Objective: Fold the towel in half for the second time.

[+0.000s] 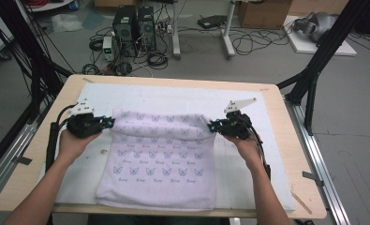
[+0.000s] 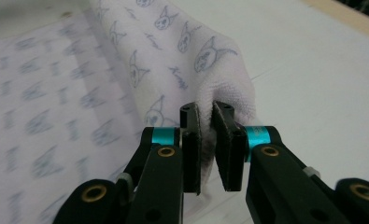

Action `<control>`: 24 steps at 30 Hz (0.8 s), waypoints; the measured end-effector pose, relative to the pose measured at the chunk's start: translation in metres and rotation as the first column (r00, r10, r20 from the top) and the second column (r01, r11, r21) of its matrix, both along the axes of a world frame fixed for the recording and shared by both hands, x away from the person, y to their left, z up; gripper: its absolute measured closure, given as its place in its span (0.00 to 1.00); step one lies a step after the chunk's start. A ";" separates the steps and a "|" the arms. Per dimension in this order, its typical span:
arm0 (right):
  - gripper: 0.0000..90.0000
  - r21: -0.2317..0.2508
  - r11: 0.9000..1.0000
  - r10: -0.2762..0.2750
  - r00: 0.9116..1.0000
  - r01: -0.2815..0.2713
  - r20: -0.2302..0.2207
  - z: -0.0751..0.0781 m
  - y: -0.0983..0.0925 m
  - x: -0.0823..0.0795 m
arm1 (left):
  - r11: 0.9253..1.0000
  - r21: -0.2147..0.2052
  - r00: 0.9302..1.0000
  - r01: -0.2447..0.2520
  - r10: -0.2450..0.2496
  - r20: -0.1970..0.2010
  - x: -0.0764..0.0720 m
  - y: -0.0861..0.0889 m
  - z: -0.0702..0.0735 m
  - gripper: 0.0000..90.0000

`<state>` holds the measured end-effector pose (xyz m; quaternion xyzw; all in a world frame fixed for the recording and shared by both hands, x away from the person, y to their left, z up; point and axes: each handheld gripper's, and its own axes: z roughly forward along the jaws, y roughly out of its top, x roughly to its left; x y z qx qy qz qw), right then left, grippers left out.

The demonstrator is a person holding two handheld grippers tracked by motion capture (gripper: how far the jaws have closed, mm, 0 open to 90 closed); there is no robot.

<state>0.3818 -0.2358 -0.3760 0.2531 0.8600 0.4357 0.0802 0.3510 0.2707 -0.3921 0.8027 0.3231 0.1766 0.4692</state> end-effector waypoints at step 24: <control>0.41 -0.034 0.998 0.046 0.993 -0.050 -0.105 -0.036 0.010 -0.028 | 0.995 0.032 0.984 0.098 -0.092 -0.153 -0.016 -0.011 -0.023 0.45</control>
